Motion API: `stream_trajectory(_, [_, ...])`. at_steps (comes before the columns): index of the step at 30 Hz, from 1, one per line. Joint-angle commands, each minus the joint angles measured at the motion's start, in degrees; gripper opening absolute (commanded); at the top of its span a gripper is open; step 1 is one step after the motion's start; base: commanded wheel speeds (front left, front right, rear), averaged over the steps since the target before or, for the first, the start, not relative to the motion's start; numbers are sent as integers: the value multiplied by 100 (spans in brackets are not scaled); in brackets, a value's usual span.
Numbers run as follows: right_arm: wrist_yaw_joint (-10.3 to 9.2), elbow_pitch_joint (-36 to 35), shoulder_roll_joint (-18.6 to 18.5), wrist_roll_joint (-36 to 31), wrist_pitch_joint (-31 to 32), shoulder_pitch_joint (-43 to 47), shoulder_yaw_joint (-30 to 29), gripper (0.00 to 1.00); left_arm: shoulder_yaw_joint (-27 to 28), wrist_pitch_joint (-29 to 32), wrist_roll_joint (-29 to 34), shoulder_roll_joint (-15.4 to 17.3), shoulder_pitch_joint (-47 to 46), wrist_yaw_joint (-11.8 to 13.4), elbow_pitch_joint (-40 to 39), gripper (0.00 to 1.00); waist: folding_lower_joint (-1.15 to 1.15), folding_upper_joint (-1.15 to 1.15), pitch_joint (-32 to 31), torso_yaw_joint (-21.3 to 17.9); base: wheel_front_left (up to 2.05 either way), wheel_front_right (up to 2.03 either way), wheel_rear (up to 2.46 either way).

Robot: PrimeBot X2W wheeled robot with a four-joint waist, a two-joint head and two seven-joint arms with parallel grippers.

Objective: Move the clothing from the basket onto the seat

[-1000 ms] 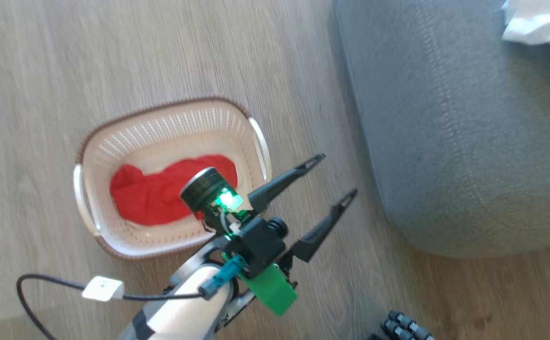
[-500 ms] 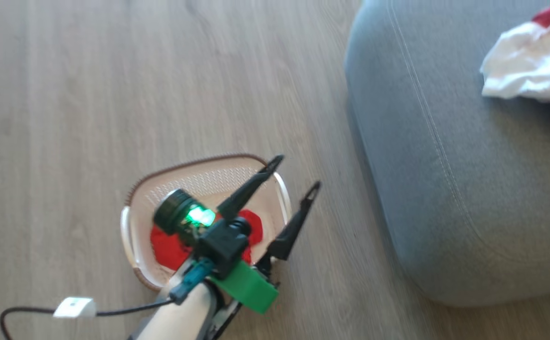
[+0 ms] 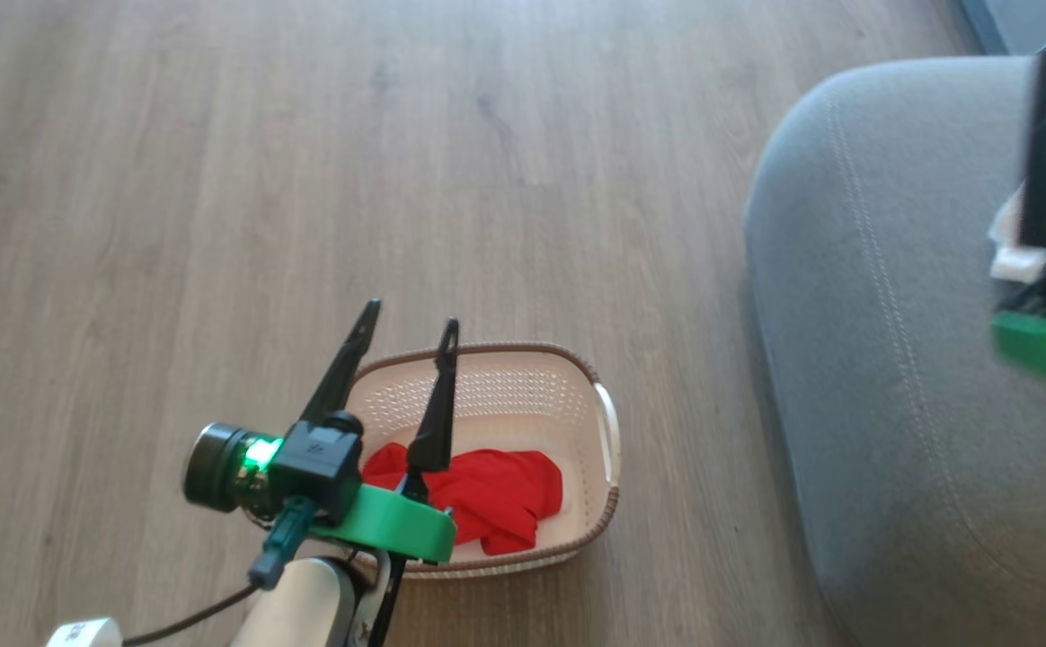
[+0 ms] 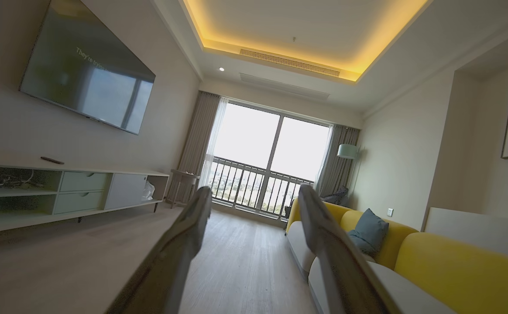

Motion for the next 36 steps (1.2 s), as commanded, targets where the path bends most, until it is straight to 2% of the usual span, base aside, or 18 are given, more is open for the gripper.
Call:
stream_trajectory(1, [-2,-312,29,-35,-29,146,246,100,267,-25,-47,-39,-97,139,-291,100,1,0,-105,169,0,0,0])
stream_trajectory(4, [-2,-334,196,-19,-29,518,566,100,360,-25,-17,-39,-5,346,-359,100,1,0,-179,280,0,0,0])
stream_trajectory(5, [-2,-241,311,-6,-29,749,738,100,429,-25,-50,-39,65,497,-376,100,1,0,-212,344,0,0,0])
stream_trajectory(8, [-2,-70,504,16,-29,1048,856,100,485,-25,-157,-40,153,629,-364,100,1,0,-238,431,0,0,0])
stream_trajectory(20, [-2,917,1002,184,-29,1772,914,100,719,-25,-143,-40,429,783,189,100,1,0,-191,508,0,0,0])
stream_trajectory(26, [-2,910,1145,36,-29,1951,833,100,829,-25,-156,-40,496,784,536,100,1,0,-146,500,0,0,0])
stream_trajectory(36, [-2,883,1228,-132,-29,1997,862,100,887,-25,-197,-40,485,777,576,100,1,0,-209,460,0,0,0])
